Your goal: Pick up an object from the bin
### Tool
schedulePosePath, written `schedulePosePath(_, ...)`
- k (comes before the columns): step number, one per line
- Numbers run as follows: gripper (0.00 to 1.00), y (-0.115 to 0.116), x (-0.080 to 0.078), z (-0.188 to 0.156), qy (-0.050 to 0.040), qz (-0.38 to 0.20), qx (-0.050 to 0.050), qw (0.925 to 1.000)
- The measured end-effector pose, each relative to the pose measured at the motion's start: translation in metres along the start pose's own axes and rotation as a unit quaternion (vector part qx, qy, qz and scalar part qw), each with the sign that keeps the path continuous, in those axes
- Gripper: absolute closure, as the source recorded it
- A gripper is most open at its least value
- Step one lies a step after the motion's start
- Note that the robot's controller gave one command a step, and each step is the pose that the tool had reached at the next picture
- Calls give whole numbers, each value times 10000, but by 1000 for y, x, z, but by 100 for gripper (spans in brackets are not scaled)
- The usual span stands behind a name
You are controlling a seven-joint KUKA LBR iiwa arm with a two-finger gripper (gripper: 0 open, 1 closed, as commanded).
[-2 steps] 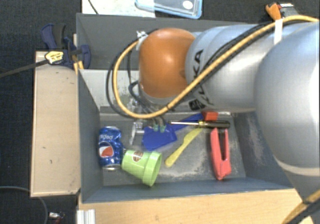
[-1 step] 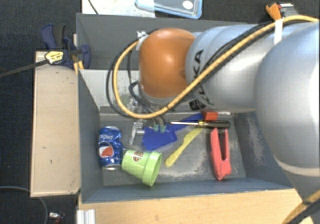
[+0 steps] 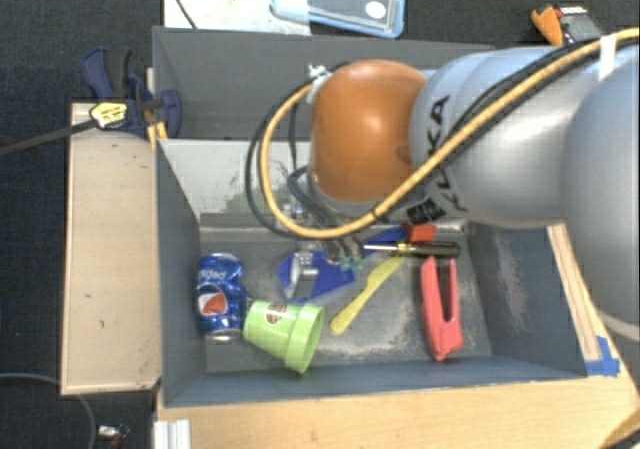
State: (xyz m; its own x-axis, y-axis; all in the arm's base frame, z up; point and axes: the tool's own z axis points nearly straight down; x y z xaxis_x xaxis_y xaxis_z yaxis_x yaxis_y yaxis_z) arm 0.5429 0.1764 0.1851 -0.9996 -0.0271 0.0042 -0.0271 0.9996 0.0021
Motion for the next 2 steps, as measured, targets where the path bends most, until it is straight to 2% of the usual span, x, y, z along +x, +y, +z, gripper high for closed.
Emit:
schedulePosePath(1, 0, -14, -5, -44, -9, -97, 29, 9999)
schedulePosePath(2, 0, -12, 11, -59, -2, -1084, 17, 9941)
